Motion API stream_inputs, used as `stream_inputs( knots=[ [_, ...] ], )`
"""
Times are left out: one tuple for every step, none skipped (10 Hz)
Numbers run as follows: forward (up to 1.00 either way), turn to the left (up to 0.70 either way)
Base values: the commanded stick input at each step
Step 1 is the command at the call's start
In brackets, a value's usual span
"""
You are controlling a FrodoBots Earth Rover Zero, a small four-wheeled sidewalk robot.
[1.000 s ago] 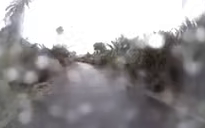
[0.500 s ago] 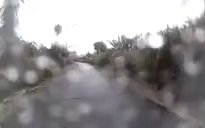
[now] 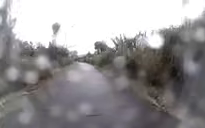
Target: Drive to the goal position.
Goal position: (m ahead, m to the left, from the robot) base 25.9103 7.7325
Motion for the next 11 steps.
stream_inputs(
  knots=[
    [1.0,0.0],
    [1.0,0.0],
    [1.0,0.0],
    [1.0,0.0],
    [1.0,0.0],
    [1.0,0.0],
    [1.0,0.0],
    [1.0,0.0],
    [1.0,0.0],
    [1.0,0.0],
    [1.0,0.04]
  ],
)
